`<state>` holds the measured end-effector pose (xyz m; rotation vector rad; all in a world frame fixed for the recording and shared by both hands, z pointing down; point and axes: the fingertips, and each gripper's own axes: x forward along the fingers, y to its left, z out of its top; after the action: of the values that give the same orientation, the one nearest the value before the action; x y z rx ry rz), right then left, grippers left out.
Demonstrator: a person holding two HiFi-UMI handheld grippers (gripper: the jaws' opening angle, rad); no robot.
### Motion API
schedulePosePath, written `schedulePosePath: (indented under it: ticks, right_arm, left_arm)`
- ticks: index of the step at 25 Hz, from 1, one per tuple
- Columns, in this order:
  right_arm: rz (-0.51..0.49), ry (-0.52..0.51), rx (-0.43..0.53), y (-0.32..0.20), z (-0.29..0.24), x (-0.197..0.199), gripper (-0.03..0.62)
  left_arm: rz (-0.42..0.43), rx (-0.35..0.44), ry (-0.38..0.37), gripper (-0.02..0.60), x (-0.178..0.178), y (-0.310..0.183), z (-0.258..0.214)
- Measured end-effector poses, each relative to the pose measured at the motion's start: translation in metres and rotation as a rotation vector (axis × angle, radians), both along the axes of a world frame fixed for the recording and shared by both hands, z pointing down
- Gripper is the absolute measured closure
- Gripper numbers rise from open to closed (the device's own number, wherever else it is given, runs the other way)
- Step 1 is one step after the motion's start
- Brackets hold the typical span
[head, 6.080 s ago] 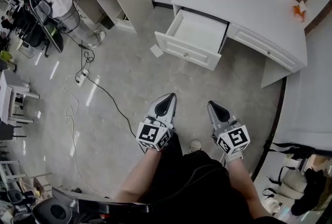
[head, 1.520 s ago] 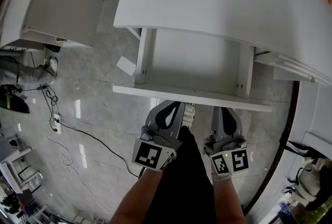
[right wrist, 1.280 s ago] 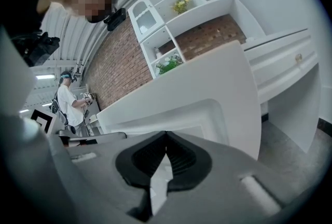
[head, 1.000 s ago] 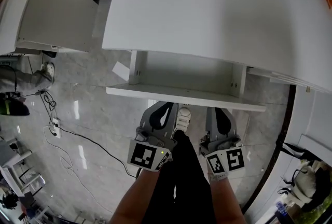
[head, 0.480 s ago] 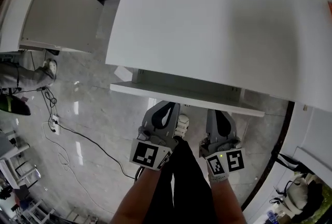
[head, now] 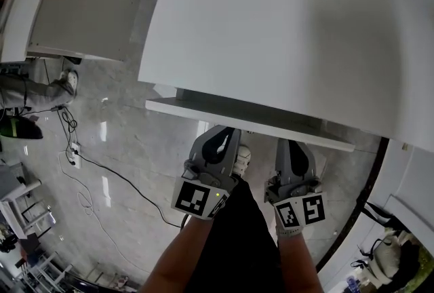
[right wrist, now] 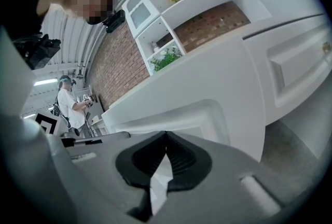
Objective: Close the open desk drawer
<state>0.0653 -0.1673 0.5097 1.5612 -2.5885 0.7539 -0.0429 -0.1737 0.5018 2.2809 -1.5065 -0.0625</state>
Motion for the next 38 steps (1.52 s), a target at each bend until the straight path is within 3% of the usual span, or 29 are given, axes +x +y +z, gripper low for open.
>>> schedulePosePath:
  ticks: [38]
  right_arm:
    - [0.079,0.005,-0.019,-0.041,0.000,0.001,0.594]
  left_arm:
    - [0.006,-0.002,0.034,0.580,0.000,-0.041,0.000]
